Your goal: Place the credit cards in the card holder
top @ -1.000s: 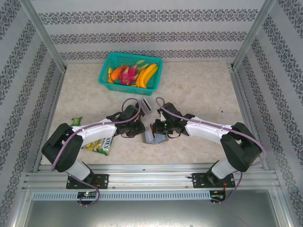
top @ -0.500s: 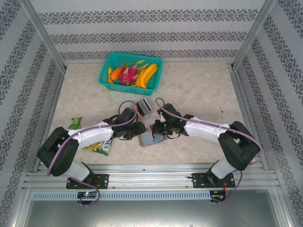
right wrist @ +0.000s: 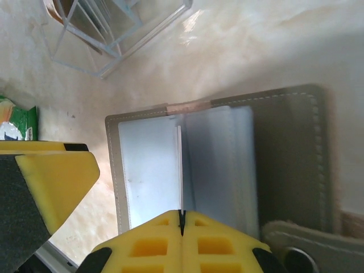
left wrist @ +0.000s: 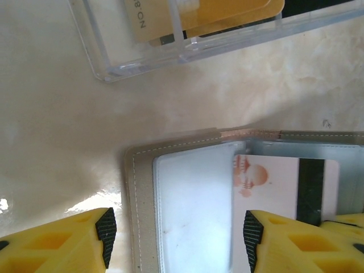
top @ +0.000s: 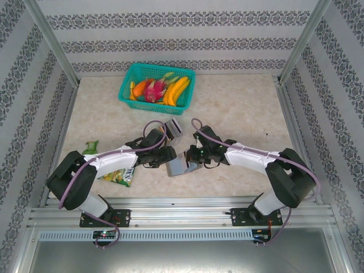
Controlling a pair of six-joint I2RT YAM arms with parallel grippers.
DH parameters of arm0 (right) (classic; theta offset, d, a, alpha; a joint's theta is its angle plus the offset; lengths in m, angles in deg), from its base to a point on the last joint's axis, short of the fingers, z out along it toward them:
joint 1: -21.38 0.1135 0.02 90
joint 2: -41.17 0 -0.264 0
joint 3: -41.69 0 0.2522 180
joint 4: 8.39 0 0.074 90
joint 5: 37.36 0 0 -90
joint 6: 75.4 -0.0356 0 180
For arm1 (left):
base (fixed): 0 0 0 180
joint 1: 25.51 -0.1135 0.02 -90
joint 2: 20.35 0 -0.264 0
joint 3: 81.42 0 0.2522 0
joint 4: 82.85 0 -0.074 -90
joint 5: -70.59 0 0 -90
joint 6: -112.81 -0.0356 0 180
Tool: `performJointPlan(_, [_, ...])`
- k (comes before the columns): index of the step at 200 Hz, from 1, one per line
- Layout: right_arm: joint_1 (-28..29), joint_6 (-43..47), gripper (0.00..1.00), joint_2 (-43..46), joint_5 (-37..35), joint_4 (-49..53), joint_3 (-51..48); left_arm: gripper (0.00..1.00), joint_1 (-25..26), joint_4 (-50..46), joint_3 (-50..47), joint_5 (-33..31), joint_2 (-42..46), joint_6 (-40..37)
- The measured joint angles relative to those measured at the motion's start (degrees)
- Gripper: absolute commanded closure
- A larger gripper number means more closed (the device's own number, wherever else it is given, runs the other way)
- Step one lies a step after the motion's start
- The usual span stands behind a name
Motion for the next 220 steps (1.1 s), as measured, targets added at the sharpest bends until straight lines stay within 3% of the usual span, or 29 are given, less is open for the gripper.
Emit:
performJointPlan(32, [-1.51,0.04,1.00,2.56,0.00,-0.02,-0.09,0.37,0.00,-0.15,1.20,0.57,-2.10,-0.02])
performJointPlan(54, [-2.23,0.11,1.00,2.64,0.00,0.15,-0.17,0.43,0.00,-0.13,1.42,0.94,-3.15,-0.04])
performJointPlan(115, [-2.93,0.72,1.00,1.16,0.94,-0.94,-2.03,0.76,0.00,-0.11,1.44,1.75,-4.98,-0.72])
performJointPlan(220, [-3.63,5.53,1.00,-1.62,3.93,-7.87,-4.70,0.79,0.00,-0.35,1.53,1.46,-5.88,-1.33])
